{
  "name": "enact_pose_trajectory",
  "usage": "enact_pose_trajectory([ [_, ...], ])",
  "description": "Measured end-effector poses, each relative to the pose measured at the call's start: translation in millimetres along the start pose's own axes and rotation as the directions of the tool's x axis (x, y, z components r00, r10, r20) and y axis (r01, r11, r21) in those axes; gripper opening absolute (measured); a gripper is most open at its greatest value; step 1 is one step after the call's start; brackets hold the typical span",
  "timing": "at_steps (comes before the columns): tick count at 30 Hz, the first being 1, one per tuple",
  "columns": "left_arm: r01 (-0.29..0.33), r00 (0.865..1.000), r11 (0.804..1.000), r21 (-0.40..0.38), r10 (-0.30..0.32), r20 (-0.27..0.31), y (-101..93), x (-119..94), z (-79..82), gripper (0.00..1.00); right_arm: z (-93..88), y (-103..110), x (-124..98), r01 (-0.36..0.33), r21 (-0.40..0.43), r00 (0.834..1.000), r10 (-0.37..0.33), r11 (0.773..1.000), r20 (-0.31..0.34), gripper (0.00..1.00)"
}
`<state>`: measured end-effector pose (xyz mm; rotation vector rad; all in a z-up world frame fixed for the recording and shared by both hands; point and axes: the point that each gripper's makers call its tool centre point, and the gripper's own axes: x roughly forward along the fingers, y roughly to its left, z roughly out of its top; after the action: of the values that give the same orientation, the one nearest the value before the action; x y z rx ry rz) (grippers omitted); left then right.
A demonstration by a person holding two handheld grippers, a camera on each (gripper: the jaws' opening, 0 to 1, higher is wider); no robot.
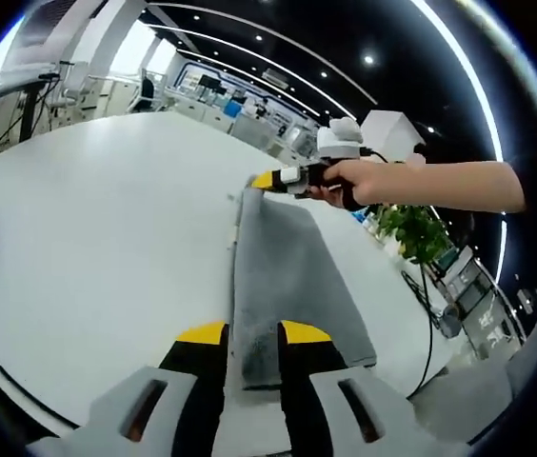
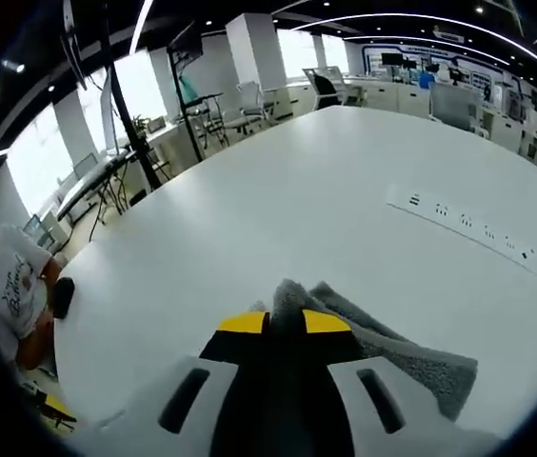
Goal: Fold the towel on the table until its edges align and the towel forms a compact rectangular stack.
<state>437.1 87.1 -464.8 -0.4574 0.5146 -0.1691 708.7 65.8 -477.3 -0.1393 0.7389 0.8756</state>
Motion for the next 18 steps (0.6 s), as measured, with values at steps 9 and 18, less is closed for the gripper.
enact_pose_trajectory([
  [9,0.004,1.0,0.999,0.051,-0.003,-0.008,8.0,13,13.0,0.22,11.4,-10,-19,0.008,0.001,0.999,-0.008,1.0,0.044,0.14],
  [18,0.023,0.999,0.994,0.105,-0.019,-0.043,12.5,35,28.4,0.23,3.6,-37,-36,0.041,0.031,0.998,-0.042,0.999,0.05,0.15],
])
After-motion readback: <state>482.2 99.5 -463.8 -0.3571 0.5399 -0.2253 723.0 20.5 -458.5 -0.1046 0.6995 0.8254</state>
